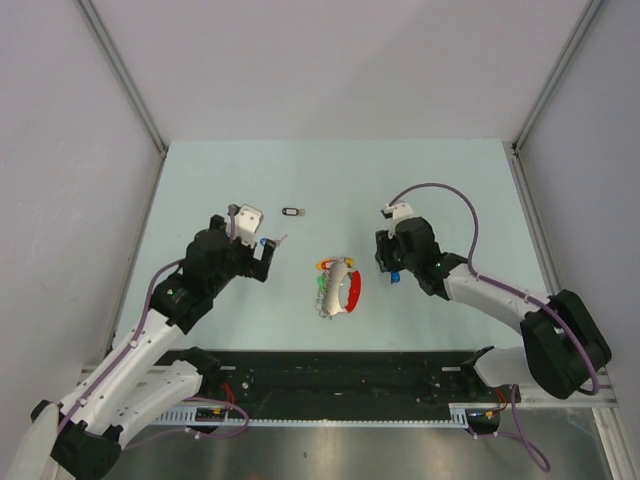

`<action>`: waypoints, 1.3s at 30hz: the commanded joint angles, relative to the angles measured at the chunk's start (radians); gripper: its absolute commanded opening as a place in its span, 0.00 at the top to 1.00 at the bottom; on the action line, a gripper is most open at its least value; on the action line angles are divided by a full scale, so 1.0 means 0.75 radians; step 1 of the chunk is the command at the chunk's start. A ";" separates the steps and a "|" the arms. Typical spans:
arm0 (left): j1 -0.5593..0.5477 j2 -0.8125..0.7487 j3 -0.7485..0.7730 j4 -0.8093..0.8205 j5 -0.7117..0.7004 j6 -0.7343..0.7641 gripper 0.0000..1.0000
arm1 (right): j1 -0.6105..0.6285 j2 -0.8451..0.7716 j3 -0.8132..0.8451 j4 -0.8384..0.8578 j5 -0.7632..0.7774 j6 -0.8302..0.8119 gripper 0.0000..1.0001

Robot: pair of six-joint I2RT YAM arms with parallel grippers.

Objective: Put the keys on the keyring

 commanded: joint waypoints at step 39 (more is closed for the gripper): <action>0.134 -0.044 -0.012 0.056 -0.031 -0.039 0.00 | 0.738 0.338 0.164 0.028 0.035 0.025 0.66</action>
